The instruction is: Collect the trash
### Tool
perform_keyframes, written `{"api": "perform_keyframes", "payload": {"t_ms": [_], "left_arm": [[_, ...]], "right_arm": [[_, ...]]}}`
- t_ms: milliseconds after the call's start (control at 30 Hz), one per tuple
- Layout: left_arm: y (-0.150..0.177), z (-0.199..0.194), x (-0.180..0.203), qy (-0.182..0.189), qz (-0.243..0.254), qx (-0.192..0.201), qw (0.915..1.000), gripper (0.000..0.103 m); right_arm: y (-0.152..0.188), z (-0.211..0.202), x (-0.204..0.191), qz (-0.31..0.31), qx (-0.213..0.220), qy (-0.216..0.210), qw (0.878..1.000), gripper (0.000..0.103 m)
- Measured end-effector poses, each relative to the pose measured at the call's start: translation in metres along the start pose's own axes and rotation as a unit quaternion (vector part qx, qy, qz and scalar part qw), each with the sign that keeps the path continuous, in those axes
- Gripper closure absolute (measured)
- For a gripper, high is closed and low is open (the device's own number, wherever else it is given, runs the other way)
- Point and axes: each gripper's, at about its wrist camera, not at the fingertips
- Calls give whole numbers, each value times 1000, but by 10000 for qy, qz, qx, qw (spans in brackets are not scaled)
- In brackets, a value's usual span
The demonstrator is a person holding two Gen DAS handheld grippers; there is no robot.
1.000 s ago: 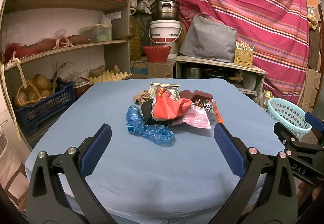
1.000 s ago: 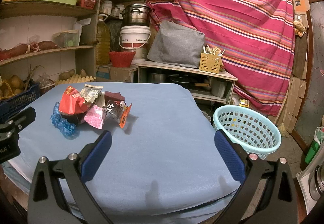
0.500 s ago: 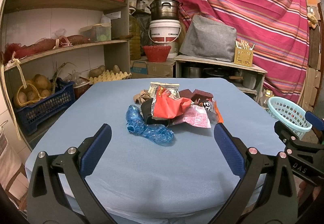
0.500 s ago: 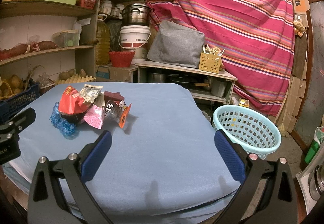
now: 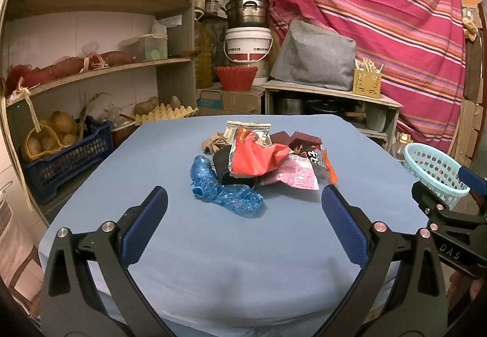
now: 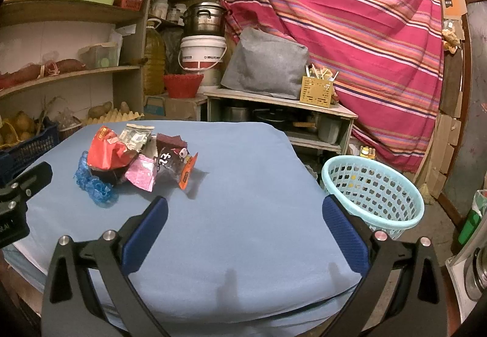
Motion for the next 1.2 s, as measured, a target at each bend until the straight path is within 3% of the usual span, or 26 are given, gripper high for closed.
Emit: {"api": "perform_keyframes", "payload": {"t_ms": [667, 867, 1000, 1200], "left_arm": [[-2, 17, -5, -86, 244, -230, 9994, 5], [-22, 41, -23, -262, 164, -381, 9988, 5], [-42, 61, -37, -111, -23, -622, 9980, 5], [-70, 83, -30, -274, 386, -479, 9977, 5]], "right_arm": [[-5, 14, 7, 54, -141, -1, 9999, 4], [-30, 28, 17, 202, -242, -220, 9993, 4], [-52, 41, 16, 194, -308, -342, 9988, 4], [-91, 70, 13, 19, -317, -238, 9992, 4]]}}
Point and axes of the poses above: each gripper's, at about its wrist camera, not at the fingertips, and z roughly the way its jaws point, x to its right, y to its underside, and after that the axes turned 2 degrees about -x, right-handed
